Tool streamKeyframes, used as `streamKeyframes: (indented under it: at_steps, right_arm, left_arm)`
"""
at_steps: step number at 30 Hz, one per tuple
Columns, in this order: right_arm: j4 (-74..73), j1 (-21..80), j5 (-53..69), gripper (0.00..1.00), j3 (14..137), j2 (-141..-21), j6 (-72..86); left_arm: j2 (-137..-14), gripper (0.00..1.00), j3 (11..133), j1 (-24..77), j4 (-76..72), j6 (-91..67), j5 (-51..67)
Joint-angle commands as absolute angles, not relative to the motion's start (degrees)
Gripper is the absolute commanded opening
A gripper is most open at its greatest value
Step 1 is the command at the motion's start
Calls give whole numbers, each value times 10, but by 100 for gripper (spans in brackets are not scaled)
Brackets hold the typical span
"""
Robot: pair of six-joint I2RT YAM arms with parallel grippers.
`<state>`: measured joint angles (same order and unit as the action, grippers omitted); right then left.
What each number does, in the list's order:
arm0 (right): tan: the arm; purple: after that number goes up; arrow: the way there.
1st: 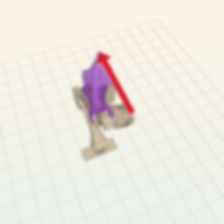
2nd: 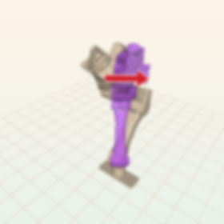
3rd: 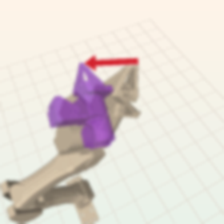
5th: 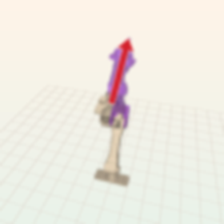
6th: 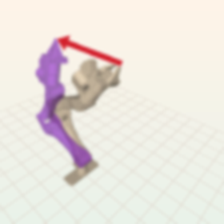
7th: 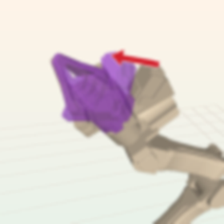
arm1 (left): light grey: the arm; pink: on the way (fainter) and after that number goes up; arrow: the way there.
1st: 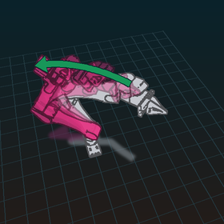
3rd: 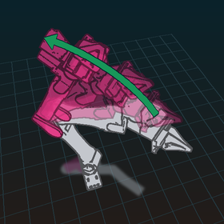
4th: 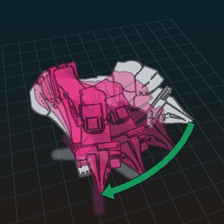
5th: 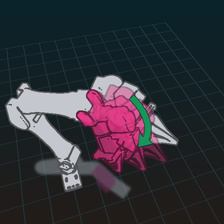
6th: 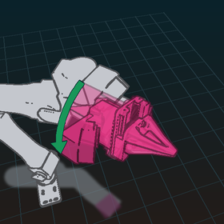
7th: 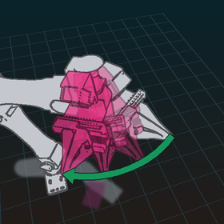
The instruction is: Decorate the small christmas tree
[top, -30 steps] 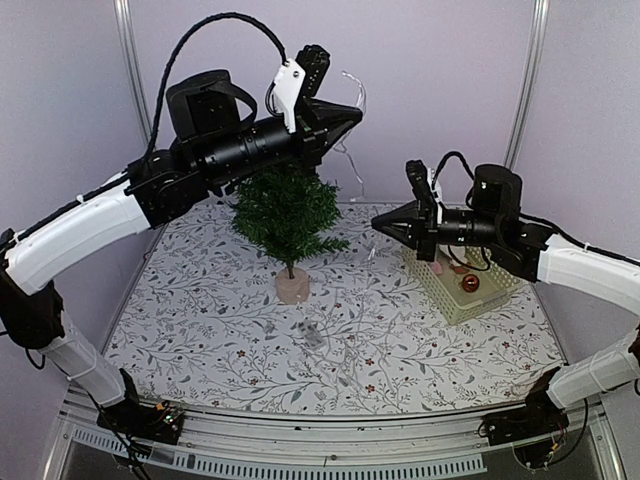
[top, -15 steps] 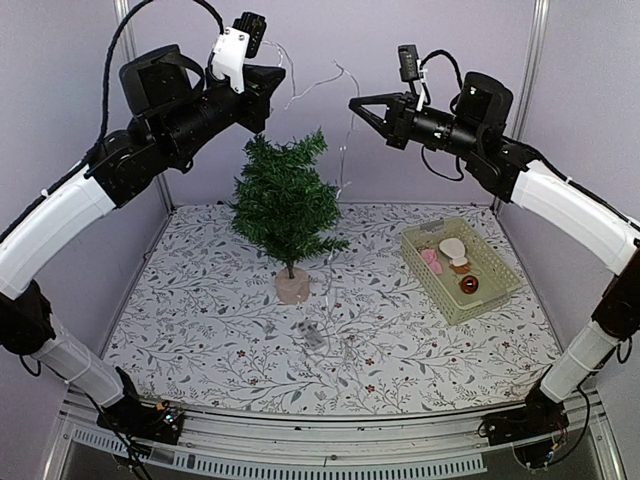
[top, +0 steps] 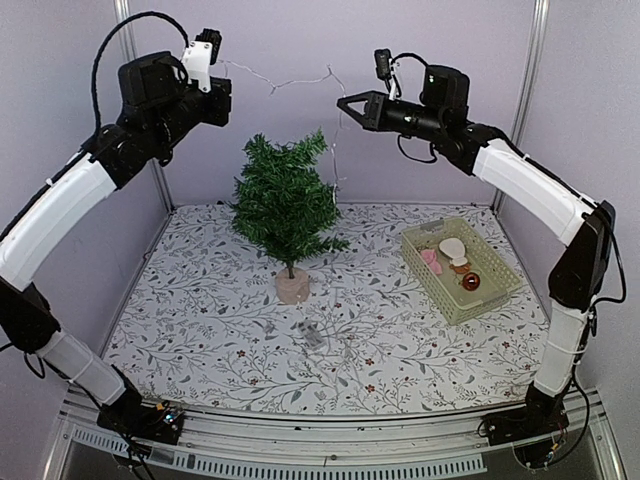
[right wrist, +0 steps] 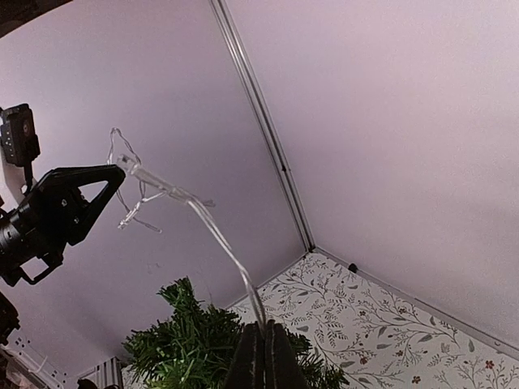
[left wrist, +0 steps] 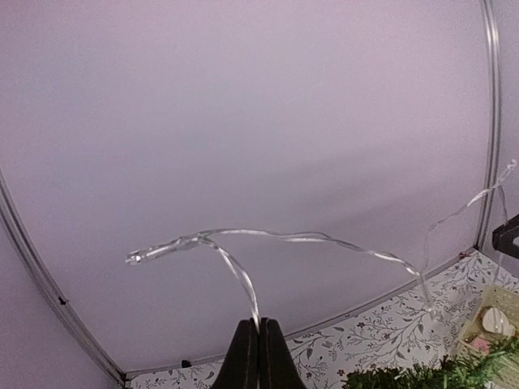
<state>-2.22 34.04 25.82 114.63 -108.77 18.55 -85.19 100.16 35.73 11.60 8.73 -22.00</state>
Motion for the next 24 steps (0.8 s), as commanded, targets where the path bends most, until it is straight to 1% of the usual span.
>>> streamKeyframes:
  at_steps: [1,8,17,20,24]
  right_arm:
    - [-56,331,263,0,1172,-1126,223]
    - [-73,331,310,0,1187,-1174,237]
    - [-110,331,343,0,1200,-1189,223]
    - [-128,331,356,0,1206,-1194,223]
    - [-142,331,372,0,1207,-1194,217]
  left_arm:
    - [-872,0,1009,320,145,47,-203]
    - [-874,0,978,292,190,24,-195]
    - [-832,0,921,287,311,-37,-190]
    - [-815,0,905,287,343,-56,-161]
    - [-785,0,885,293,357,-64,-90]
